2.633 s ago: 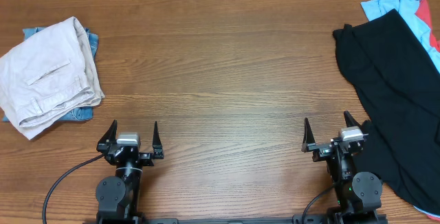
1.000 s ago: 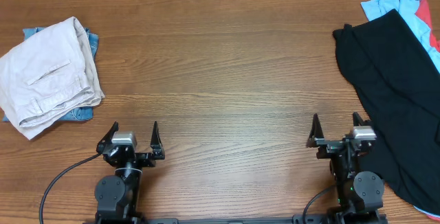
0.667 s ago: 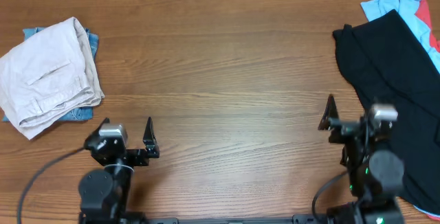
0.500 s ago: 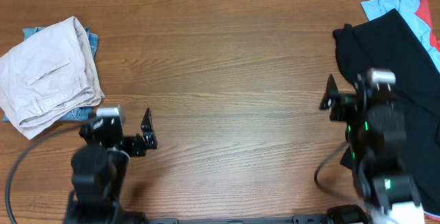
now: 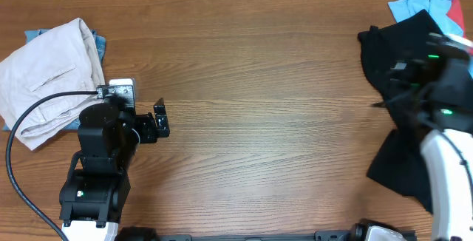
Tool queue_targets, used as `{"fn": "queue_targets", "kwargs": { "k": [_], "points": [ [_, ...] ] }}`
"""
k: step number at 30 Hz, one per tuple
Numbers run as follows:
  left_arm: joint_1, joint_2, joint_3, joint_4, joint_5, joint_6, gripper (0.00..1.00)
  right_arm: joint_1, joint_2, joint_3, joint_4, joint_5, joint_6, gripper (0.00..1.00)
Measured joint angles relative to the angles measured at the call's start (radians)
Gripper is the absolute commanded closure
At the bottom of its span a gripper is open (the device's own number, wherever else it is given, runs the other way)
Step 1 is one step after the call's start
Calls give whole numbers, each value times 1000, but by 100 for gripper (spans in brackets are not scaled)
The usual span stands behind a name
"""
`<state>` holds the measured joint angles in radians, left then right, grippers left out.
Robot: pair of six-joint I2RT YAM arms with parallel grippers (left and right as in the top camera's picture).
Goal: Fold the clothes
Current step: 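Reach the right gripper to the black shirt and grasp it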
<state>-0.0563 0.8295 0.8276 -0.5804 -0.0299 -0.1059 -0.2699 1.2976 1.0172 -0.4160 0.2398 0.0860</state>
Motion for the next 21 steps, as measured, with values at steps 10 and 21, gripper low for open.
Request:
{"fn": "queue_targets", "kwargs": {
  "k": [10,21],
  "points": [
    [0,0,0,5,0,0,0,-501,245,16,41,-26,67,1],
    [0,0,0,4,0,0,0,-566,455,17,105,-53,75,12]
  ]
}}
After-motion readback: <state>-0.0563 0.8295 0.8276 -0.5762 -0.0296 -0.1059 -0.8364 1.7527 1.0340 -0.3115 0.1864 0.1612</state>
